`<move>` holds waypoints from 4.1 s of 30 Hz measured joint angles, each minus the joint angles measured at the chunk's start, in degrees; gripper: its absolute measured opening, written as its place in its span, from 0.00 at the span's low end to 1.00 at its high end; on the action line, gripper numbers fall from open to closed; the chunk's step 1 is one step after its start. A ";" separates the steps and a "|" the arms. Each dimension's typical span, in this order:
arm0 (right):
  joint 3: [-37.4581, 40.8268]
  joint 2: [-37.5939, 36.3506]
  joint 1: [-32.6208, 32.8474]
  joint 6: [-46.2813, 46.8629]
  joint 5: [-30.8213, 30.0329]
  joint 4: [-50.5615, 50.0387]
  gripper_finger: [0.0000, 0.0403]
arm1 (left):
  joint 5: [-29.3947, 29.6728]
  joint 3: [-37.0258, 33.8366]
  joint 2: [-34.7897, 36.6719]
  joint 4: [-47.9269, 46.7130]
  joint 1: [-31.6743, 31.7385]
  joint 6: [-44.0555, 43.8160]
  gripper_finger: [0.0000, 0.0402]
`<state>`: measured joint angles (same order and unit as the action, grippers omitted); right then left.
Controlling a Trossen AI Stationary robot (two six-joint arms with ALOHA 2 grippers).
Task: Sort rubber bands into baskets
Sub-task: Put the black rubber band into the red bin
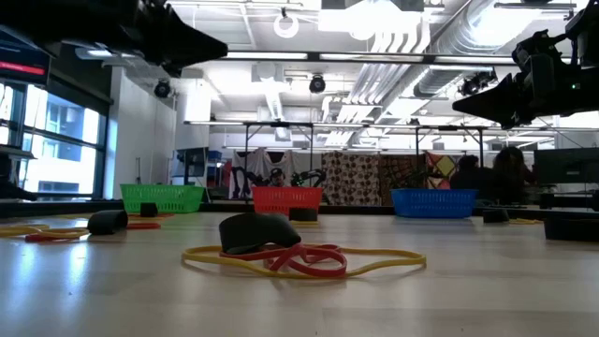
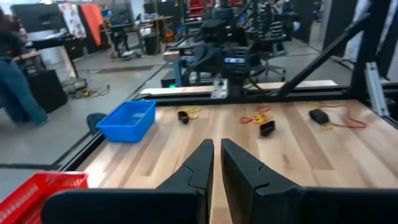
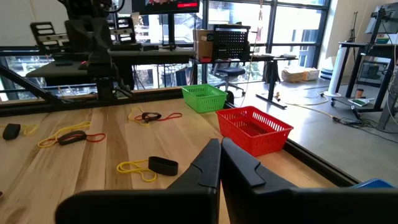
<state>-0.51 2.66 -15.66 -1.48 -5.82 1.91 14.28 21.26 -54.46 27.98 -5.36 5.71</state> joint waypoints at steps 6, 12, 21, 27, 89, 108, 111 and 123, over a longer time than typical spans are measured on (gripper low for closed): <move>0.00 0.02 0.01 1.17 0.01 0.00 0.00 | 0.00 0.00 0.00 -0.02 -2.07 1.86 0.05; 0.00 0.02 0.00 3.02 0.02 0.00 0.00 | -0.44 0.00 -1.58 -1.42 -2.32 3.51 0.05; 0.00 0.02 0.02 5.67 2.02 4.86 0.00 | -6.47 0.00 -6.83 -0.37 0.41 4.04 0.02; 0.00 0.39 0.25 5.99 10.57 12.81 0.00 | -10.71 0.00 -7.89 2.64 1.63 4.69 0.00; -49.33 78.05 60.70 53.98 11.58 -53.43 0.43 | -10.65 -11.34 -7.69 23.73 1.72 -1.62 0.00; -49.33 86.03 62.27 50.36 15.52 -48.34 0.43 | -10.67 -11.34 -7.69 21.21 1.72 -3.25 0.00; -49.31 86.86 62.27 49.07 15.56 -48.25 0.42 | -13.55 -11.34 -7.69 21.19 1.66 -4.24 0.00; -49.29 87.03 61.68 48.96 16.50 -46.69 0.37 | -18.34 -11.34 -8.36 17.43 -4.12 -8.79 0.00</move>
<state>-49.80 89.69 46.02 47.48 10.68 -44.78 -4.06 9.91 -62.81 45.41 -9.47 -3.08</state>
